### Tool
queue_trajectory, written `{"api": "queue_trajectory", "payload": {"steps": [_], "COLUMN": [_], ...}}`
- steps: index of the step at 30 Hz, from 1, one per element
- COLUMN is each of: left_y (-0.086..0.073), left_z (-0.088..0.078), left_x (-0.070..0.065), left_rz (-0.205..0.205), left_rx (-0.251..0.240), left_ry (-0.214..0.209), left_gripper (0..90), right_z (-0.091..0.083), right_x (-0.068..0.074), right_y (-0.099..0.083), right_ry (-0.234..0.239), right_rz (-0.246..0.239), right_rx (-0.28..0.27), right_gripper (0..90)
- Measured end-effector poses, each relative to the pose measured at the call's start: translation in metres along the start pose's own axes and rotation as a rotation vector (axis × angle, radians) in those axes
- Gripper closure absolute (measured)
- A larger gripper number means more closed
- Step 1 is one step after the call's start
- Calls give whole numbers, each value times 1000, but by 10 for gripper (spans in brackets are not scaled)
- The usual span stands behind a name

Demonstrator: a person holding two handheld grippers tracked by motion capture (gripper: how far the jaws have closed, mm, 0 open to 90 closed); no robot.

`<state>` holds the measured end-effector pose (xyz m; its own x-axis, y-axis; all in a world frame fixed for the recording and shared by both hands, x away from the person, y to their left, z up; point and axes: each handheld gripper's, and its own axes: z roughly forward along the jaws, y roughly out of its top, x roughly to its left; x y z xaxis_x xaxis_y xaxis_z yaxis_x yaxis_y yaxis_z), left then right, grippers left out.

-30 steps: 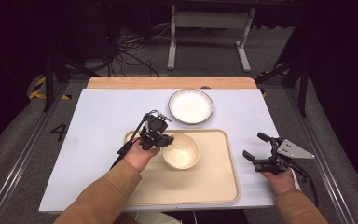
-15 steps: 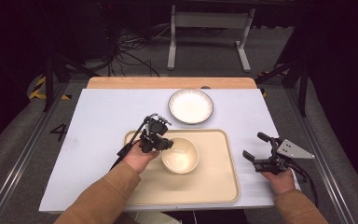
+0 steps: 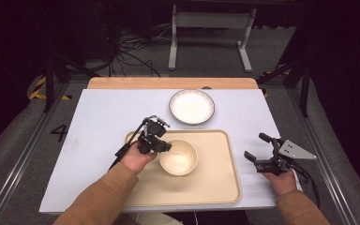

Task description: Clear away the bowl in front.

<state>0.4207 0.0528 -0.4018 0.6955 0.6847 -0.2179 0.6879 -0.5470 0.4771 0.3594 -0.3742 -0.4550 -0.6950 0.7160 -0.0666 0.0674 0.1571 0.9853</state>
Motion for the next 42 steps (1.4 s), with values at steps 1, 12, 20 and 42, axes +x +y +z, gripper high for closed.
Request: {"api": "queue_trajectory", "payload": {"steps": [1,12,20,42], "left_y": [0,-2,-6,-33], "left_z": [0,-2,-19,-48], "left_x": [0,-4,-3,-5], "left_rz": [0,54,96,146], "left_rx": [0,-16,-106,-209], "left_ry": [0,-36,-85,-96], "left_gripper": [788,539,399,98], "right_z": [0,0,0,0], "right_x": [0,0,0,-1], "right_y": [0,0,0,0], "right_ry": [0,0,3,7], "right_rz": [0,0,1,4], "right_rx": [0,0,0,1], "right_gripper": [37,37,37,37]}}
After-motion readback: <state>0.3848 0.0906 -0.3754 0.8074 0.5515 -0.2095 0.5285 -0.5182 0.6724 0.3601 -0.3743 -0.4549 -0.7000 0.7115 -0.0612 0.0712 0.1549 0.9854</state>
